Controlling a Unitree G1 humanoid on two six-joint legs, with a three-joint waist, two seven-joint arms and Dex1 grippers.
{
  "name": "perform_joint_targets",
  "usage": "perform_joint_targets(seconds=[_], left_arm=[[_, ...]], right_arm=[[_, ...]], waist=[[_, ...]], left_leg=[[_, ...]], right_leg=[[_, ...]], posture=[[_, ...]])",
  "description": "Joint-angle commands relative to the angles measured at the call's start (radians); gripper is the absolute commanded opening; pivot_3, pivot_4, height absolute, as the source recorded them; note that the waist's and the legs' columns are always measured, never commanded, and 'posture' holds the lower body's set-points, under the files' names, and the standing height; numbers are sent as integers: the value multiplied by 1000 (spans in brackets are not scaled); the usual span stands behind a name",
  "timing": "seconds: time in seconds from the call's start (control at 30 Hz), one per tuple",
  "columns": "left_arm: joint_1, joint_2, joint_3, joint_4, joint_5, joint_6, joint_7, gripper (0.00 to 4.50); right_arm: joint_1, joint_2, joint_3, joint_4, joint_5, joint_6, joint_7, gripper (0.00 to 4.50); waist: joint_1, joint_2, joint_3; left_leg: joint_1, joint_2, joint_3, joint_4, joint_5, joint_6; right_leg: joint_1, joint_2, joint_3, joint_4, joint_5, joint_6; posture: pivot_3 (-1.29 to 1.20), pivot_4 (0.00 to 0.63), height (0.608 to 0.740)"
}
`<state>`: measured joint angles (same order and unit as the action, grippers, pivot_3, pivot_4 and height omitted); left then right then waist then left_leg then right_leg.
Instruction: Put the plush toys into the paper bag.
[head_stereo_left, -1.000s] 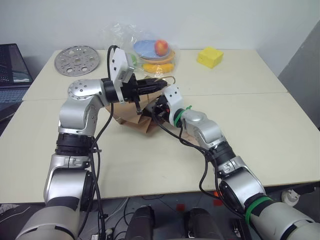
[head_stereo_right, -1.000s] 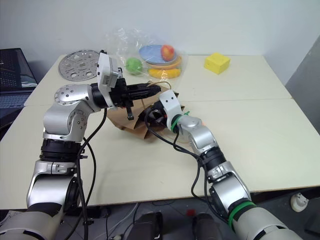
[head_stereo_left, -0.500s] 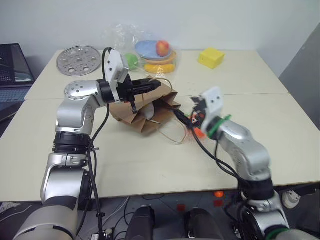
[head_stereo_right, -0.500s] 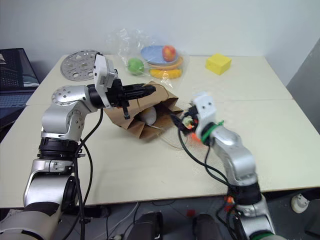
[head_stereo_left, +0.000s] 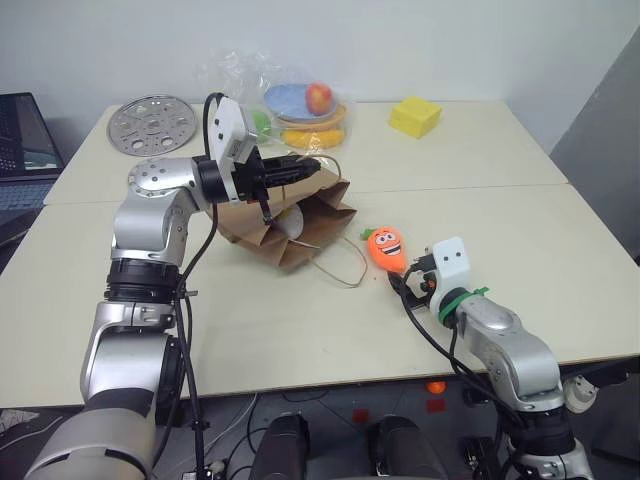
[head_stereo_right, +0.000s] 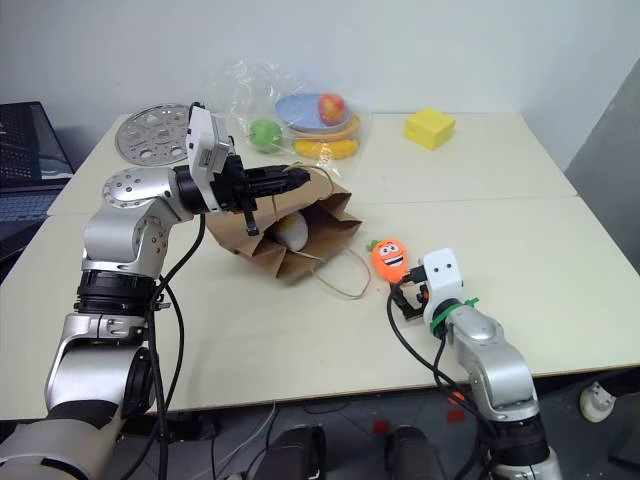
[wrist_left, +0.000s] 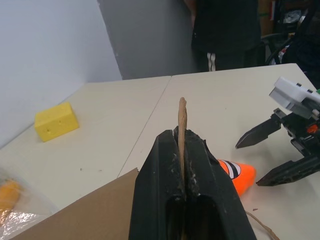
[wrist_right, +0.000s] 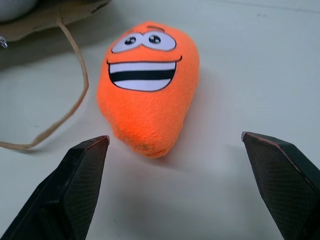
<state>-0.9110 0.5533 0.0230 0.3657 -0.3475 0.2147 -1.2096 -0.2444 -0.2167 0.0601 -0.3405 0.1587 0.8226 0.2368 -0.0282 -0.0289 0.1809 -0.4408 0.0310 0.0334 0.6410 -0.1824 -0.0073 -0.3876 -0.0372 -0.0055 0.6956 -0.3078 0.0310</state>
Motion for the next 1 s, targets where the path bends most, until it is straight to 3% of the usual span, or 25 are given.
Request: perform_joint_targets(seconds=[0.03, 0.2, 0.27, 0.33, 0.63, 0.67, 0.83, 1.0], left_arm=[[-14, 11, 4, -29, -1, -7, 1, 0], [-4, 16, 7, -43, -3, 0, 5, 0], [-2, 21, 9, -49, -4, 4, 5, 0], [0, 25, 11, -52, -4, 6, 5, 0], [3, 25, 9, -60, -4, 10, 8, 0], [4, 24, 9, -61, -4, 10, 8, 0], [-6, 24, 8, -47, -1, 6, 4, 0], [-13, 12, 4, -45, -2, 2, 5, 0]], right_arm=[[-21, -1, -6, -9, 5, -46, 9, 4456], [-18, -13, 22, 50, -24, -119, 20, 4456], [-20, -22, 31, 61, -28, -152, 38, 4069], [-20, -32, 39, 65, -34, -170, 52, 3538], [-6, -46, 57, 69, -42, -214, 77, 224], [-1, -56, 51, 49, -37, -226, 88, 40], [1, -117, 49, -104, 55, -202, 215, 40], [-127, -92, 55, -92, 97, -113, 212, 40]], waist=[[0, 0, 0], [0, 0, 0], [0, 0, 0], [0, 0, 0], [0, 0, 0], [0, 0, 0], [1, 0, 0], [-2, 0, 0]], left_leg=[[0, 0, 0, 0, 0, 0], [0, 0, -1, -1, 0, 0], [0, 0, 0, -1, 0, 0], [0, 0, 0, -1, 0, 0], [0, 0, -1, 0, 0, 0], [0, 0, -1, 0, 0, 0], [0, 0, 0, -1, 0, 0], [0, 2, -1, 0, 0, 0]], right_leg=[[0, 0, 0, 0, 0, 0], [0, 0, -1, 0, 0, 0], [0, 0, -1, 0, 0, 0], [0, 0, -1, 0, 0, 0], [0, 0, -1, 0, 0, 0], [0, 0, -1, 0, 0, 0], [0, 0, -1, 0, 0, 0], [0, 1, -1, 0, 0, 0]], posture=[[0, 150, 740], [0, 150, 740], [0, 150, 740], [0, 150, 740], [0, 150, 740], [0, 150, 740], [0, 150, 740], [0, 150, 740]])
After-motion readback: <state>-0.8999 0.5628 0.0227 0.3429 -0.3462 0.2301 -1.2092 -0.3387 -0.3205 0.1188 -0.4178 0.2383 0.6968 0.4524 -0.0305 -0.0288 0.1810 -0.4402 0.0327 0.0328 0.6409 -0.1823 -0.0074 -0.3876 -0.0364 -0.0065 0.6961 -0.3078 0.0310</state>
